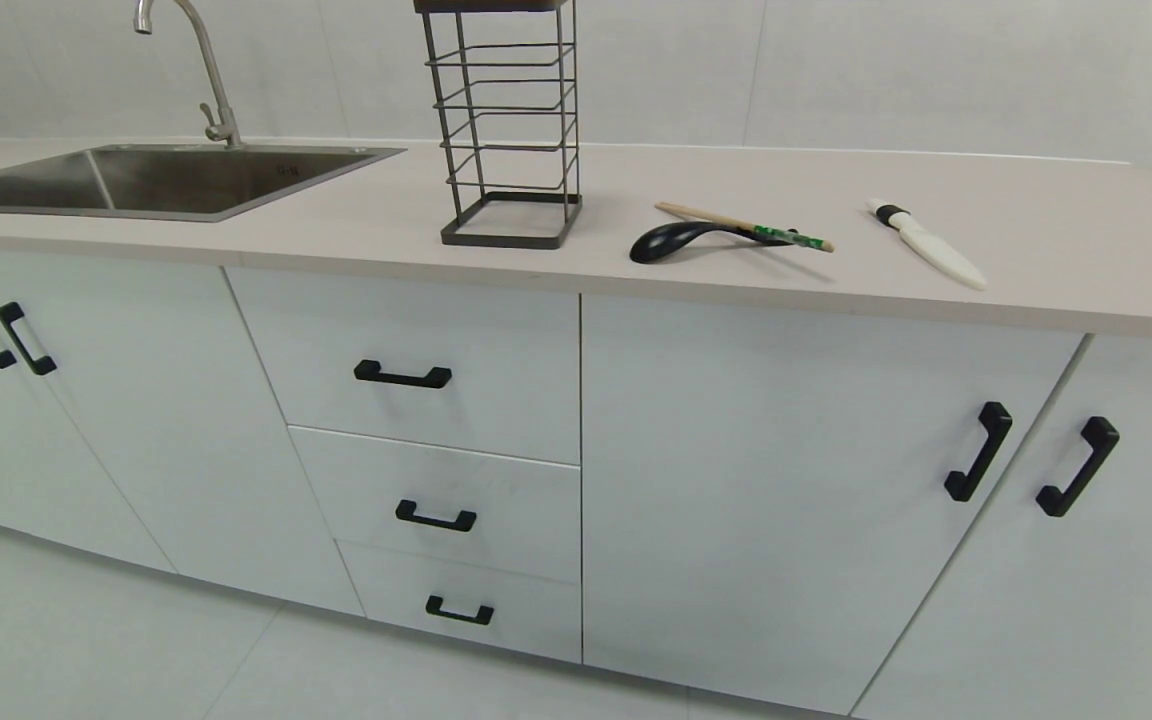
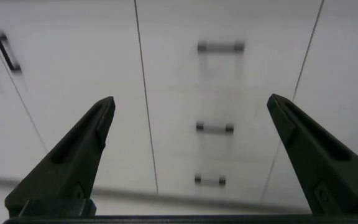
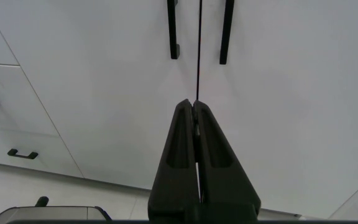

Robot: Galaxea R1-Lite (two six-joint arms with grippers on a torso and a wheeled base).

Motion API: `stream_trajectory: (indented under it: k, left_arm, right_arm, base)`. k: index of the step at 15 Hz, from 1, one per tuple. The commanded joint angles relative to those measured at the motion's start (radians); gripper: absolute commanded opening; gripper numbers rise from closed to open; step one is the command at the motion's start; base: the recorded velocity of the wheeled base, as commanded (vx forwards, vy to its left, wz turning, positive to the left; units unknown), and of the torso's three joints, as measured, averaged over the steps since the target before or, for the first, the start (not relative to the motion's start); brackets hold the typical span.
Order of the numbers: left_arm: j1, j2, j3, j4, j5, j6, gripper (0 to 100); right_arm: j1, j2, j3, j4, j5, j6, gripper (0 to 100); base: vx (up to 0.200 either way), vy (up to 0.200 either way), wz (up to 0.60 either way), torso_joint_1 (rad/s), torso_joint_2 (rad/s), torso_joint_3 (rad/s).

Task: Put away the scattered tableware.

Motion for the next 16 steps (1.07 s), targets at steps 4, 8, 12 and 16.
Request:
stream_trajectory:
  k: [4, 8, 12, 16]
  left_arm:
    - [-0.003, 0.001, -0.183, 0.268, -0.012, 0.006, 100]
    - [-0.004, 0.001, -0.218, 0.464, -0.084, 0.076, 100]
    - [-0.003, 0.002, -0.185, 0.429, -0.167, 0.144, 100]
    - [-0.007, 0.177, -0.198, 0.427, -0.244, 0.308, 100]
  right_arm:
    - [0.000, 0.001, 0.000, 0.000, 0.000, 0.000, 0]
    - [0.000, 0.001, 0.000, 0.000, 0.000, 0.000, 0]
    - [0.000, 0.001, 0.000, 0.000, 0.000, 0.000, 0]
    - [0.000, 0.001, 0.001, 0.000, 0.000, 0.000, 0]
  base:
    - [0.000, 0.000, 0.00, 0.000, 0.00, 0.000]
    - [0.000, 0.000, 0.00, 0.000, 0.00, 0.000]
    - [0.000, 0.000, 0.00, 0.000, 0.00, 0.000]
    - [0.000, 0.000, 0.00, 0.000, 0.00, 0.000]
